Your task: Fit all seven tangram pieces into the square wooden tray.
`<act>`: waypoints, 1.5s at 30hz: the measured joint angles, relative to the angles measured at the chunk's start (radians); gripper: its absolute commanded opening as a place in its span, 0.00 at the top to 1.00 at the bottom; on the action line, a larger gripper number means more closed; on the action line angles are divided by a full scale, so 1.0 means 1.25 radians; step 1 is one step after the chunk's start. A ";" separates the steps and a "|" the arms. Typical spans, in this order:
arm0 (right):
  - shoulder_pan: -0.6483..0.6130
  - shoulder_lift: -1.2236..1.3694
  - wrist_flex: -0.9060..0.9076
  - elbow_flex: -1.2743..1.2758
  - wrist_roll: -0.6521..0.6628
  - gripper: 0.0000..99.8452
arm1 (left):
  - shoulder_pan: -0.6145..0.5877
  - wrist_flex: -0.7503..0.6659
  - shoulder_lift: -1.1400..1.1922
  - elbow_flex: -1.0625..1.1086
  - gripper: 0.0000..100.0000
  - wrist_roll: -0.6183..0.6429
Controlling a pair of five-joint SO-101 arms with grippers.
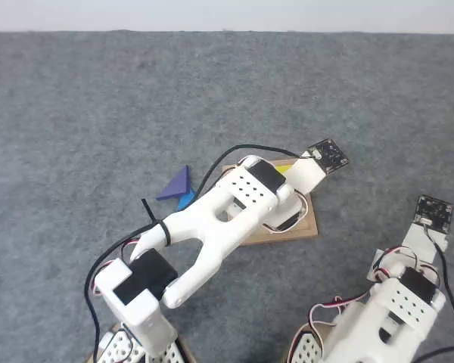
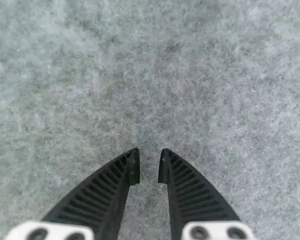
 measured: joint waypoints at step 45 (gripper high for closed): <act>0.055 0.000 -0.028 -0.005 -0.029 0.91 | 0.026 -0.198 0.007 0.141 0.89 -0.016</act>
